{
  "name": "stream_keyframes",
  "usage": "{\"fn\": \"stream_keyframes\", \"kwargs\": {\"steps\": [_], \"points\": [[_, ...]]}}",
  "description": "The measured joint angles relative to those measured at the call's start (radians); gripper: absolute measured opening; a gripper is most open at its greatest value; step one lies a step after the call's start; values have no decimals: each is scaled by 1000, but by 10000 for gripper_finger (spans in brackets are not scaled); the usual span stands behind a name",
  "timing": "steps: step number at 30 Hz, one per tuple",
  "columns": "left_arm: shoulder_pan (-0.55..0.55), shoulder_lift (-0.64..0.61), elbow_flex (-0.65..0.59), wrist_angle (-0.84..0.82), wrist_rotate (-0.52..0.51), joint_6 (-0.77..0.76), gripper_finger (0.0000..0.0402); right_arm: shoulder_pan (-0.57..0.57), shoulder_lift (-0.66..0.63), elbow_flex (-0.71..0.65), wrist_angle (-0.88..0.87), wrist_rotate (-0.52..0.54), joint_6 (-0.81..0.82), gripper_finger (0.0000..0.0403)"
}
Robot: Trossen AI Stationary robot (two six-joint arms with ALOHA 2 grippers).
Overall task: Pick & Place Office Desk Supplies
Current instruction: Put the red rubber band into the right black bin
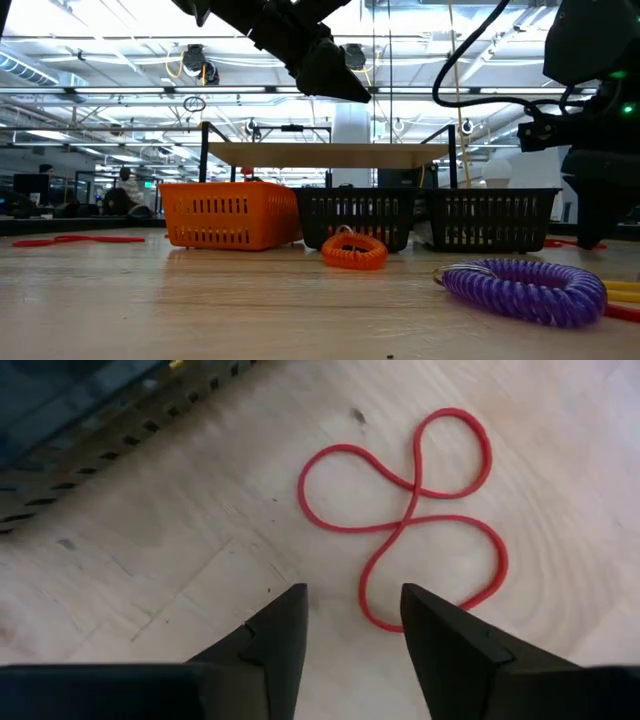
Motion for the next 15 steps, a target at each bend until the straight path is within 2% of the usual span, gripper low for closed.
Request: {"fn": "stream_keyframes", "kwargs": {"steps": [4,9,15], "points": [[0,0,0,0,0,0,278,-23,11,2,2,-5,-1,112],[0,0,0,-4,0,0,278,-54,13,1,2,-10,-25,17],[0,0,0,-5,0,0,278,-79,8,-5,-58,86,-28,1]]}}
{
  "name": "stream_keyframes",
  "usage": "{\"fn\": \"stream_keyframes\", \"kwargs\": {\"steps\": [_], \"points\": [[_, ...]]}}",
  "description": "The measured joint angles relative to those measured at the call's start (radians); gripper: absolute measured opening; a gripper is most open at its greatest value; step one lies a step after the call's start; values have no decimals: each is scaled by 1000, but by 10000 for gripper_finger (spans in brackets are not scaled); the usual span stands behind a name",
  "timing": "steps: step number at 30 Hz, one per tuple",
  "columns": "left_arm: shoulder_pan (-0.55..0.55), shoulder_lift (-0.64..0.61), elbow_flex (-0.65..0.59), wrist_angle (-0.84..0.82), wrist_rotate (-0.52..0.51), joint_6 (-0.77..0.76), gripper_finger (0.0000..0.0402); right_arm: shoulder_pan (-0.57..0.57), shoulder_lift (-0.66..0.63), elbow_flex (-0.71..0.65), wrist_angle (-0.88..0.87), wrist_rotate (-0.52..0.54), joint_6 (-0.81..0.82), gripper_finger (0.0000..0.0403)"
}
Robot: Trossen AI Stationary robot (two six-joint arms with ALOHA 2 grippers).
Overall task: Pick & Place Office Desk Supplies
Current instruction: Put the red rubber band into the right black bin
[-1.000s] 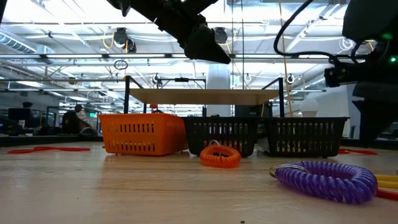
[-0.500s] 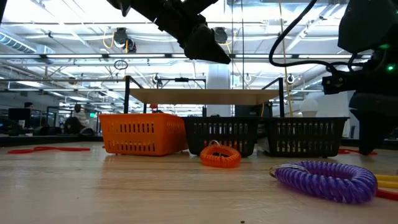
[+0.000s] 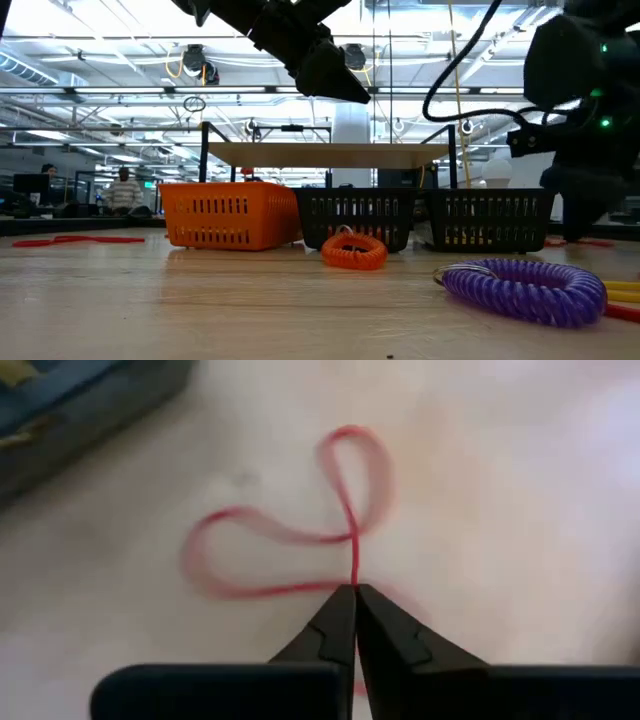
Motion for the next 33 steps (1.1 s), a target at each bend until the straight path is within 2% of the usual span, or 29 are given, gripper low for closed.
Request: {"fn": "stream_keyframes", "kwargs": {"steps": [5,10,24,29,33], "points": [[0,0,0,-7,0,0,278,-2,-56,1,-42,49,31,1],[0,0,0,-11,0,1,278,0,-166,1,-66,107,58,0],[0,0,0,-13,0,3,278,0,-429,3,-49,436,4,0],[0,0,0,-13,0,2,278,0,-485,3,62,563,-117,0],[0,0,0,-13,0,2,278,0,-524,3,282,619,-366,0]]}}
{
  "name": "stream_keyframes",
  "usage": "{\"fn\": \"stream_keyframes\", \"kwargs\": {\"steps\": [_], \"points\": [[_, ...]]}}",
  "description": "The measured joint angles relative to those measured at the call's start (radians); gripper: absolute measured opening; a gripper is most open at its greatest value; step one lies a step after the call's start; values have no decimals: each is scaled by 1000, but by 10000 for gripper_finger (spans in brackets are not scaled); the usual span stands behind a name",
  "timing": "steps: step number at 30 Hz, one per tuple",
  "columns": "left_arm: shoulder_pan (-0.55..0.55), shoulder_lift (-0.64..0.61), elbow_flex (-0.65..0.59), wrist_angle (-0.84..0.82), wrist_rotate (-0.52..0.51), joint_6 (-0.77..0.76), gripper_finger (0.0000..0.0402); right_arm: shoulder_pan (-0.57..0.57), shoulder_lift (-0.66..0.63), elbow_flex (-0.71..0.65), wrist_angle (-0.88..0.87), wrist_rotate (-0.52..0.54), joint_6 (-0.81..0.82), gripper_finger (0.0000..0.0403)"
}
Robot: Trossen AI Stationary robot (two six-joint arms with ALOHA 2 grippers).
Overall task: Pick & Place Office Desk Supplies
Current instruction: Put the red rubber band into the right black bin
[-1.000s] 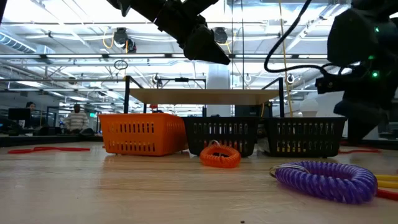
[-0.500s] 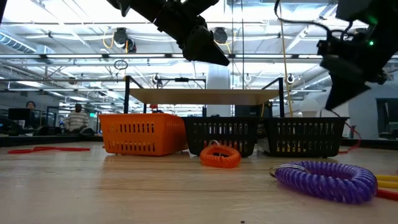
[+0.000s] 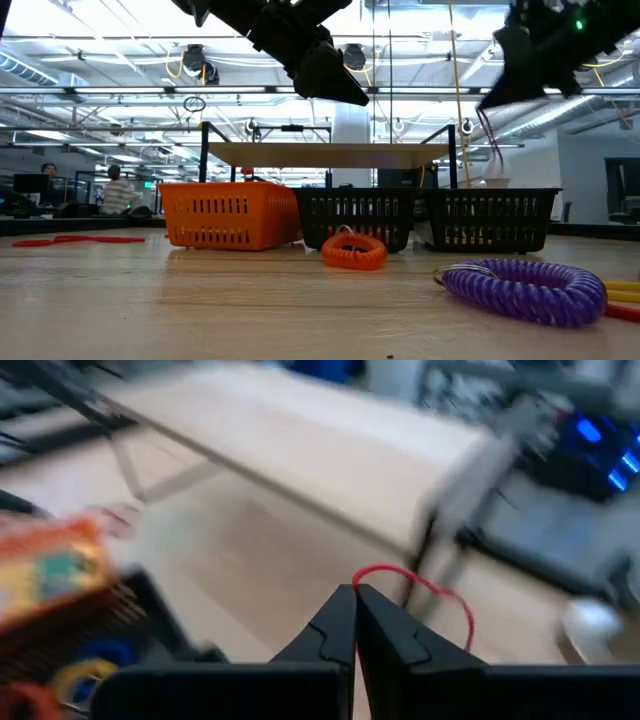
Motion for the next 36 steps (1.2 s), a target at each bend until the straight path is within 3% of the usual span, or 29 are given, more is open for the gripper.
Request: {"fn": "stream_keyframes", "kwargs": {"steps": [6,10,18,28,36], "points": [[2,0,0,1,0,-1,278,31,-24,1,485,-123,-479,0],[3,0,0,1,0,1,278,70,-24,1,659,-240,-624,0],[3,0,0,1,0,0,278,106,-28,1,570,-231,-509,0],[3,0,0,1,0,-2,278,105,5,1,531,-444,-359,0],[3,0,0,1,0,-2,278,101,35,1,530,-472,-338,0]]}}
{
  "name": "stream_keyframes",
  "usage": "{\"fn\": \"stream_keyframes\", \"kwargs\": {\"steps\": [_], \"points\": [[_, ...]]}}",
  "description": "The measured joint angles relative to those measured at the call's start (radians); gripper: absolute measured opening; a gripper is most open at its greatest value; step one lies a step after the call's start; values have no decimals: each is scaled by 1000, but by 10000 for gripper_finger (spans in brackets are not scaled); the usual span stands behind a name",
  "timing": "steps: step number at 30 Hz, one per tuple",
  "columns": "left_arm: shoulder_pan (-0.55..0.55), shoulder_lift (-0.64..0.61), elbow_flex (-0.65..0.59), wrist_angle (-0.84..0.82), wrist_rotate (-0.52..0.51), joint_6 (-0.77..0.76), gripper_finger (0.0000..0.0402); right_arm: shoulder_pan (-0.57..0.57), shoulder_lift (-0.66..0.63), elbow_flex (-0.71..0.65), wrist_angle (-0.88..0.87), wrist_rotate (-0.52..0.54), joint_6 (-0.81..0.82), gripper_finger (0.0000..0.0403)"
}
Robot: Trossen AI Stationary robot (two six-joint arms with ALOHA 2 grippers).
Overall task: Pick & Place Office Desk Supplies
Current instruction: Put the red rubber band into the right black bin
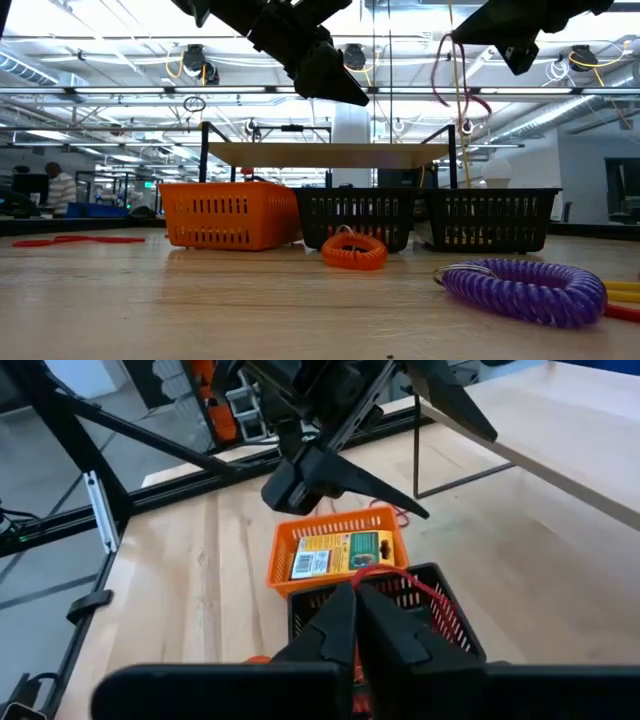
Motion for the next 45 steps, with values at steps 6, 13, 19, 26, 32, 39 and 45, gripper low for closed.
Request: {"fn": "stream_keyframes", "kwargs": {"steps": [6,13,19,26,32,39,45], "points": [[0,0,0,0,1,0,278,0,0,0,-24,0,-1,26],[0,0,0,0,2,0,278,-3,0,0,-79,1,2,101],[-1,0,0,-2,22,0,278,-3,0,0,-71,1,-12,163],[-60,-107,-1,-245,-54,6,278,-3,0,0,-57,4,-87,184],[-45,-350,-9,-621,151,-319,278,-5,1,-50,-44,5,-90,185],[36,-698,-328,-663,403,-637,278,-45,-1,-80,-43,3,-98,174],[-12,-961,-630,-595,401,-915,278,-63,-1,-80,-43,3,-105,169]]}}
